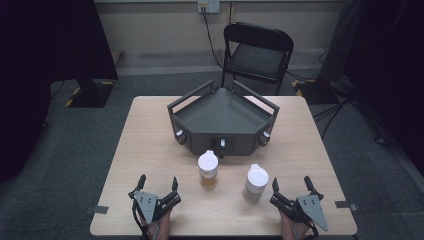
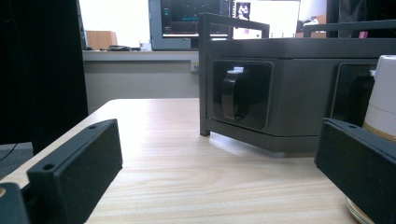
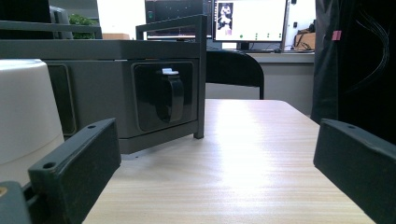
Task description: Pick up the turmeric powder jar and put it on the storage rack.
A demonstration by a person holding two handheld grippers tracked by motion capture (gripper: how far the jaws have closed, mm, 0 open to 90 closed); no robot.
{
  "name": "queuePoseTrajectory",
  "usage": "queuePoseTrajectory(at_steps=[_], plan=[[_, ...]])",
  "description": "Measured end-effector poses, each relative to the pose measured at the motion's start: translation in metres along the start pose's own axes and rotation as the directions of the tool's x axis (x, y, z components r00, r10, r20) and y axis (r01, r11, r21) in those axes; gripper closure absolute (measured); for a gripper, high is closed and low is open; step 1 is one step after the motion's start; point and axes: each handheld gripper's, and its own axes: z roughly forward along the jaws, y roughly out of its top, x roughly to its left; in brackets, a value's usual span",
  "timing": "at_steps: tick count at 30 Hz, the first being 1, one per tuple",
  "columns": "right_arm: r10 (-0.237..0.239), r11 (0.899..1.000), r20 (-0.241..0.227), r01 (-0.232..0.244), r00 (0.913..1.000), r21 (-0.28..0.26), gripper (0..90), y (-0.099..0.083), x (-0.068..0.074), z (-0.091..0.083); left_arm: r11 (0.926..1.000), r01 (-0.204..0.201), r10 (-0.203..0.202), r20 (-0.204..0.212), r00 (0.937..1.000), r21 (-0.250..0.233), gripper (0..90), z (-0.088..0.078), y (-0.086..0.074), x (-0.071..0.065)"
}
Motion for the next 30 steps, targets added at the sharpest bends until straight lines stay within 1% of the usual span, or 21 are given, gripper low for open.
queuePoseTrajectory(at_steps=[4, 5, 7, 14, 16, 18, 22, 23, 27, 30], plan=[[0.0, 1.0, -0.004, 0.0, 1.0, 0.0, 0.0, 0.0, -0.001, 0.0, 1.0, 0.0, 0.001, -0.002, 1.0, 0.0, 0.0, 0.0, 0.0, 0.0], [0.0, 1.0, -0.009, 0.0, 1.0, 0.0, 0.0, 0.0, -0.002, 0.0, 1.0, -0.003, 0.003, -0.011, 0.9999, -0.001, 0.0, 0.0, 0.0, -0.002], [0.0, 1.0, -0.009, 0.0, 1.0, 0.0, 0.0, 0.0, -0.002, 0.0, 1.0, -0.001, 0.001, -0.013, 0.9999, 0.0, 0.0, 0.0, 0.0, -0.002], [0.0, 1.0, -0.008, 0.0, 1.0, 0.001, 0.0, 0.0, -0.001, 0.0, 1.0, 0.0, 0.0, -0.002, 1.0, -0.001, 0.0, 0.0, 0.0, 0.0], [0.0, 1.0, -0.008, 0.0, 1.0, 0.0, 0.0, 0.0, -0.001, 0.0, 1.0, 0.0, 0.0, 0.008, 1.0, 0.0, 0.0, 0.0, 0.0, 0.002], [0.0, 1.0, -0.008, 0.0, 1.0, 0.0, 0.0, 0.0, -0.001, 0.0, 1.0, 0.002, -0.002, 0.006, 1.0, 0.002, 0.0, 0.0, 0.001, 0.002], [0.0, 1.0, -0.005, 0.0, 1.0, 0.001, 0.0, 0.0, -0.001, 0.0, 0.9999, 0.003, -0.003, 0.007, 1.0, 0.014, 0.0, 0.0, 0.003, 0.004], [0.0, 1.0, -0.005, 0.0, 1.0, 0.001, 0.0, 0.0, -0.001, 0.0, 0.9997, 0.012, -0.012, 0.014, 0.9998, 0.02, 0.0, 0.0, 0.004, 0.006], [0.0, 1.0, -0.004, 0.0, 1.0, 0.0, 0.0, 0.0, -0.001, 0.0, 0.9997, 0.017, -0.017, 0.016, 0.9997, 0.017, 0.0, -0.002, 0.009, 0.007], [0.0, 1.0, -0.004, 0.0, 1.0, 0.0, 0.0, 0.0, -0.001, 0.0, 0.9999, 0.01, -0.011, 0.03, 0.9995, 0.012, 0.0, -0.003, 0.014, 0.008]])
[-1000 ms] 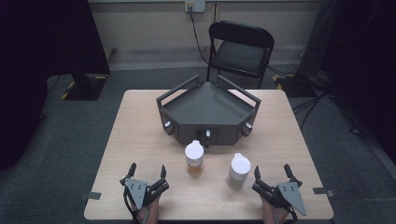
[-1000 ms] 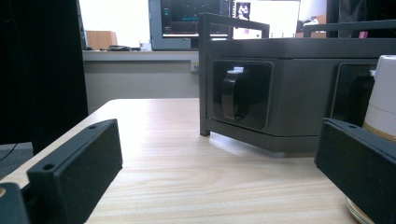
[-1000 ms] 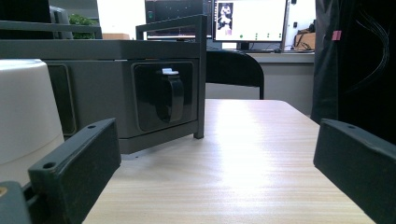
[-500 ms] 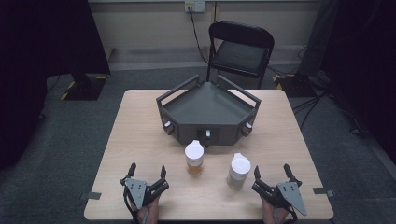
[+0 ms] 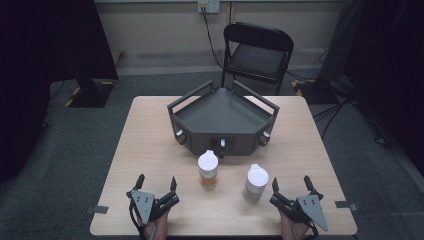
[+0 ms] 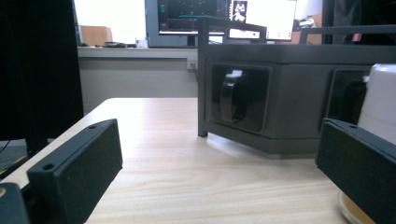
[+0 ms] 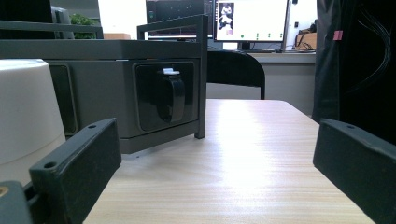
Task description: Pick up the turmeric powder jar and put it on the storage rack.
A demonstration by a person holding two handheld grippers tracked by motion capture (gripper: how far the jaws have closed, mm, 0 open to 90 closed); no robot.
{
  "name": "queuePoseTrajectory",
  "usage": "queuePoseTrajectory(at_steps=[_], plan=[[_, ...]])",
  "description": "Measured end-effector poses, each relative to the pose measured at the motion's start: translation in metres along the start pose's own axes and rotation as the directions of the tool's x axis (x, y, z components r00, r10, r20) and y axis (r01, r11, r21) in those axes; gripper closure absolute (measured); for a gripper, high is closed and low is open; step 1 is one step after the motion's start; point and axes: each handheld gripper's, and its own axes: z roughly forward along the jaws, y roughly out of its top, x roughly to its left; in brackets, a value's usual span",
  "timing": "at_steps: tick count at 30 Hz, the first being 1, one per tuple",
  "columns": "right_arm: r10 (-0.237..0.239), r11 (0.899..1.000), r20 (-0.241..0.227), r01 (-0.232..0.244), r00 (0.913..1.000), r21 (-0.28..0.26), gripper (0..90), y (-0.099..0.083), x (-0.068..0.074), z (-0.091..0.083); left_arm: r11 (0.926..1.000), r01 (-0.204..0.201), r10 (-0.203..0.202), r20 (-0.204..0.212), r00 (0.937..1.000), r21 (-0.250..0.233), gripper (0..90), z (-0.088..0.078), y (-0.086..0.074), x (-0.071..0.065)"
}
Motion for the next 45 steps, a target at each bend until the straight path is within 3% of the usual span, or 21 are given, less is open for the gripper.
queuePoseTrajectory(at_steps=[7, 10, 15, 19, 27, 30, 36, 45], plan=[[0.0, 1.0, 0.0, 0.0, 1.0, 0.0, 0.0, 0.0, 0.0, 0.0, 1.0, -0.005, 0.005, 0.024, 0.9997, 0.004, 0.0, -0.001, 0.01, 0.0], [0.0, 1.0, 0.005, 0.0, 1.0, 0.001, 0.0, 0.0, 0.001, 0.0, 0.9993, 0.038, -0.038, 0.06, 0.9975, 0.005, 0.0, -0.005, 0.016, 0.005], [-0.001, 1.0, 0.011, 0.001, 0.9999, 0.001, 0.0, 0.0, 0.002, 0.0, 0.9993, 0.022, -0.019, 0.101, 0.9948, -0.031, 0.0, -0.012, 0.03, 0.005], [-0.002, 1.0, 0.011, 0.002, 0.9999, 0.001, 0.0, 0.0, 0.002, 0.0, 0.9987, 0.01, -0.005, 0.099, 0.9951, -0.05, 0.0, -0.014, 0.036, 0.001], [-0.002, 1.0, 0.013, 0.002, 0.9999, 0.003, 0.0, 0.0, 0.002, 0.0, 0.9987, -0.007, 0.014, 0.135, 0.9908, -0.05, 0.0, -0.01, 0.036, 0.0], [-0.003, 1.0, 0.013, 0.003, 0.9999, 0.002, 0.0, 0.0, 0.003, 0.0, 0.9998, -0.003, 0.007, 0.166, 0.9861, -0.021, 0.0, -0.006, 0.036, -0.002], [-0.003, 1.0, 0.014, 0.003, 0.9999, 0.003, 0.0, 0.001, 0.003, 0.0, 0.9991, -0.018, 0.026, 0.208, 0.9778, -0.038, 0.0, 0.0, 0.033, -0.011], [-0.003, 1.0, 0.014, 0.003, 0.9999, 0.003, 0.0, 0.001, 0.003, 0.0, 0.9998, -0.007, 0.012, 0.273, 0.962, -0.018, 0.0, 0.014, 0.032, -0.018]])
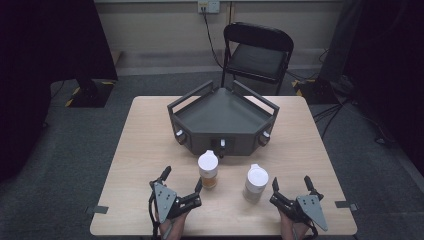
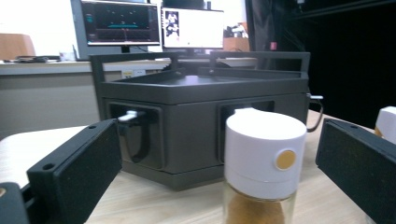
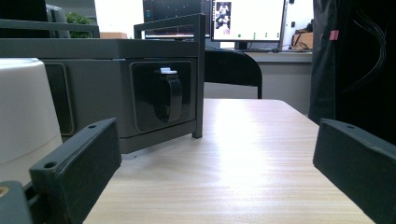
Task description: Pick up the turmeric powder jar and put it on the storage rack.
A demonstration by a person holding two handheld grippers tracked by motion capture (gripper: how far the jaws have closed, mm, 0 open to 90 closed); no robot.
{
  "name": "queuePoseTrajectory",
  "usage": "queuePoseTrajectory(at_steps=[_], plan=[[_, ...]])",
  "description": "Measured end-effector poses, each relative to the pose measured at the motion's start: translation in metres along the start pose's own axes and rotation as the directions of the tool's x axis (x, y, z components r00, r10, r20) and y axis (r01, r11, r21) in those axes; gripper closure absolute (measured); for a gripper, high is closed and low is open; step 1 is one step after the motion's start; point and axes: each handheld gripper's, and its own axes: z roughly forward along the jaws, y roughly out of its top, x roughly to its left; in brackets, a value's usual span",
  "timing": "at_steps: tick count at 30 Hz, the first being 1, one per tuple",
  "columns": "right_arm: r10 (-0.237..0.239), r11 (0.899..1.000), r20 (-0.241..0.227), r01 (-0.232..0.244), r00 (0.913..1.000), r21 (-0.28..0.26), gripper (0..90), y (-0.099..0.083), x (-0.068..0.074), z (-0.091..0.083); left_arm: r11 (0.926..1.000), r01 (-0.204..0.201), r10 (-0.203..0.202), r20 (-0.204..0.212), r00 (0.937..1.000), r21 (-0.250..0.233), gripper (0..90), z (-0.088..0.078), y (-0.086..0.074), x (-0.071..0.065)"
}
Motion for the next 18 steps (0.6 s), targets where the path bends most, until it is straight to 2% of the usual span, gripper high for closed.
queuePoseTrajectory(at_steps=[10, 14, 18], plan=[[0.0, 1.0, 0.001, 0.0, 1.0, 0.0, 0.0, 0.0, 0.0, 0.0, 0.9997, -0.017, 0.016, 0.049, 0.9987, 0.015, 0.0, 0.016, 0.006, -0.006], [0.0, 1.0, 0.004, 0.0, 1.0, 0.0, 0.0, 0.0, 0.001, 0.0, 0.9997, 0.003, -0.004, 0.068, 0.9977, 0.023, 0.0, 0.021, 0.011, -0.006], [0.0, 1.0, 0.005, 0.0, 1.0, 0.0, 0.0, 0.0, 0.001, 0.0, 0.9997, -0.014, 0.013, 0.065, 0.9978, 0.02, 0.0, 0.026, 0.016, -0.013]])
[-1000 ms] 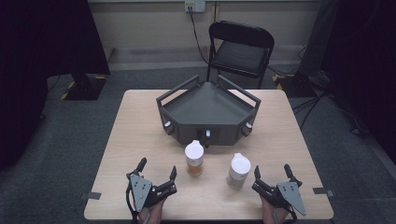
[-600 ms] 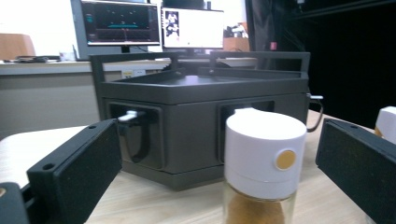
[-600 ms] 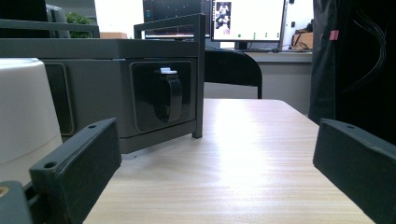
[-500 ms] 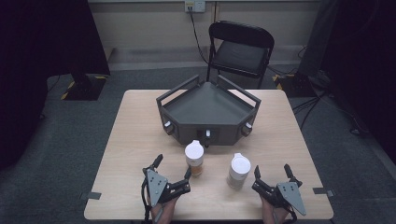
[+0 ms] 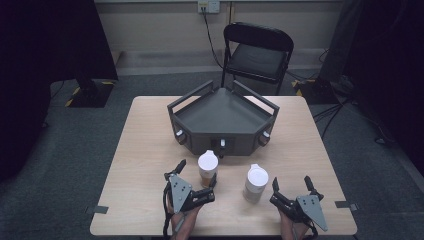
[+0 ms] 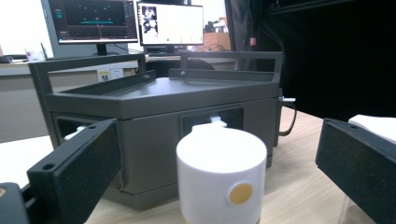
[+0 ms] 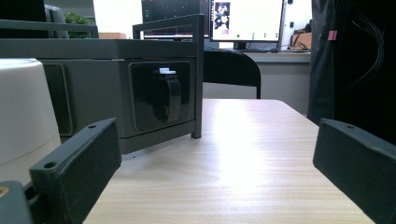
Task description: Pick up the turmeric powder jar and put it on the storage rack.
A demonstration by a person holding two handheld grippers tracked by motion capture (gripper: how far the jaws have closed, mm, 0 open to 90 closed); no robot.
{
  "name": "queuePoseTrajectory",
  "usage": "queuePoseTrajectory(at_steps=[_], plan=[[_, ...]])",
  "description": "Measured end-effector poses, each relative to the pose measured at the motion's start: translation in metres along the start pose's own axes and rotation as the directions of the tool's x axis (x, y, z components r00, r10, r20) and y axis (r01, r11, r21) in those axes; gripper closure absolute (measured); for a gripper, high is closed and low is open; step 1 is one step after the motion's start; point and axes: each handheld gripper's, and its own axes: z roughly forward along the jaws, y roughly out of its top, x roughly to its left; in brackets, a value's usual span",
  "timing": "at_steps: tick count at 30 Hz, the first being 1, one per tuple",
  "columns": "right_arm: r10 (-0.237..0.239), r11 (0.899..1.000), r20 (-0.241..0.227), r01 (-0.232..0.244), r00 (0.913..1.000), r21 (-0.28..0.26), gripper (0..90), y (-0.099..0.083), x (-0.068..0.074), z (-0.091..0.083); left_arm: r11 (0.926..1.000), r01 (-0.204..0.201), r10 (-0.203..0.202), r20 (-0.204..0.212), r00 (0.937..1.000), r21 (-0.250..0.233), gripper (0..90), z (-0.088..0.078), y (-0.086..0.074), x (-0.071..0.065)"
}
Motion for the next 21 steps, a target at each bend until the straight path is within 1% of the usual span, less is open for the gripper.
queuePoseTrajectory(at_steps=[3, 5, 6, 7, 9, 11, 12, 14, 17, 18, 19, 21], plan=[[0.0, 1.0, 0.0, 0.0, 1.0, -0.001, 0.0, 0.0, 0.0, 0.0, 1.0, 0.0, 0.0, -0.002, 1.0, 0.002, 0.0, 0.003, 0.001, -0.001], [0.0, 1.0, 0.0, 0.0, 1.0, 0.0, 0.0, 0.0, 0.0, 0.0, 0.9999, -0.003, 0.003, -0.006, 1.0, 0.013, 0.0, 0.006, 0.003, -0.003], [0.0, 1.0, 0.001, 0.0, 1.0, 0.0, 0.0, 0.0, 0.0, 0.0, 0.9996, 0.001, 0.0, -0.016, 0.9999, 0.03, 0.0, 0.01, 0.004, -0.006], [0.0, 1.0, 0.001, 0.0, 1.0, 0.0, 0.0, 0.0, 0.0, 0.0, 0.9996, 0.001, 0.0, -0.016, 0.9999, 0.03, 0.5, 0.01, 0.004, -0.006], [0.0, 1.0, 0.001, 0.0, 1.0, 0.0, 0.0, 0.0, 0.0, 0.0, 0.9994, -0.002, 0.003, -0.033, 0.9995, 0.033, 1.2, 0.014, 0.003, -0.009], [0.001, 1.0, 0.001, -0.001, 1.0, -0.001, 0.0, 0.0, 0.0, 0.0, 0.9986, 0.006, -0.004, -0.031, 0.9995, 0.053, 1.4, 0.018, 0.003, -0.01], [0.0, 1.0, 0.001, 0.0, 1.0, 0.0, 0.0, 0.0, 0.0, 0.0, 0.9974, 0.016, -0.013, -0.036, 0.9993, 0.07, 2.2, 0.021, 0.003, -0.011], [0.0, 1.0, 0.001, 0.0, 1.0, 0.0, 0.0, 0.0, 0.0, 0.0, 0.9973, 0.023, -0.02, -0.038, 0.9991, 0.07, 4.7, 0.022, 0.001, -0.011], [0.001, 1.0, 0.0, -0.001, 1.0, -0.001, 0.0, 0.0, 0.0, 0.0, 0.9969, 0.026, -0.022, -0.05, 0.9985, 0.075, 5.3, 0.027, -0.002, -0.014], [0.001, 1.0, 0.0, -0.001, 1.0, -0.001, 0.0, 0.0, 0.0, 0.0, 0.995, 0.024, -0.019, -0.05, 0.9986, 0.097, 5.5, 0.031, -0.001, -0.016], [0.001, 1.0, 0.0, -0.001, 1.0, -0.001, 0.0, 0.0, 0.0, 0.0, 0.995, 0.024, -0.019, -0.05, 0.9986, 0.097, 5.7, 0.031, -0.001, -0.016], [0.001, 1.0, 0.0, -0.001, 1.0, -0.002, 0.0, 0.0, 0.0, 0.0, 0.9931, 0.021, -0.015, -0.057, 0.9983, 0.115, 6.6, 0.034, 0.0, -0.018]])
